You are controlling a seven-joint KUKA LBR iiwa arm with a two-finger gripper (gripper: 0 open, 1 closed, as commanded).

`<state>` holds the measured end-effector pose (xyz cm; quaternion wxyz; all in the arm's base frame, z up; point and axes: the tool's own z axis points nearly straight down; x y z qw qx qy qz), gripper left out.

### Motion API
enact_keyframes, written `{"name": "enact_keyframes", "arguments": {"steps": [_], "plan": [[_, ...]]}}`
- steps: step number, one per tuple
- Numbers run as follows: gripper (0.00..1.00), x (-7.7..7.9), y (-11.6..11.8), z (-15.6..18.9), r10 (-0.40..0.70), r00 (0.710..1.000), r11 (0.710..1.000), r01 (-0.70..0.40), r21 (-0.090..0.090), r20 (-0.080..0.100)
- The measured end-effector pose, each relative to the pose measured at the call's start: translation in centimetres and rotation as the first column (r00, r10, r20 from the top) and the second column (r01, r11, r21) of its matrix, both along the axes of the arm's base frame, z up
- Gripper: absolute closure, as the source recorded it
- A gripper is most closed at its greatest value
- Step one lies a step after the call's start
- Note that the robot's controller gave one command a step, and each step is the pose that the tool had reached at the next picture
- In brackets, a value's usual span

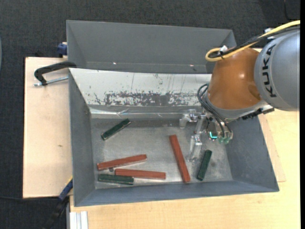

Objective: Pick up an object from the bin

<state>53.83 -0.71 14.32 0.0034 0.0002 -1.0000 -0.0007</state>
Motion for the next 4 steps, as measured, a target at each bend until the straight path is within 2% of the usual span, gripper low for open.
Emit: {"name": "enact_keyframes", "arguments": {"steps": [2,3,4], "plan": [[0.0,-0.3,-0.2,0.2,-0.001,1.0,1.0,0.001,0.0,0.014],[0.0,0.1,0.1,4.2,-0.064,0.998,0.998,0.064,0.0,0.008],[0.0,-1.3,1.5,4.6,0.062,0.998,0.998,-0.062,-0.002,0.018]]}}
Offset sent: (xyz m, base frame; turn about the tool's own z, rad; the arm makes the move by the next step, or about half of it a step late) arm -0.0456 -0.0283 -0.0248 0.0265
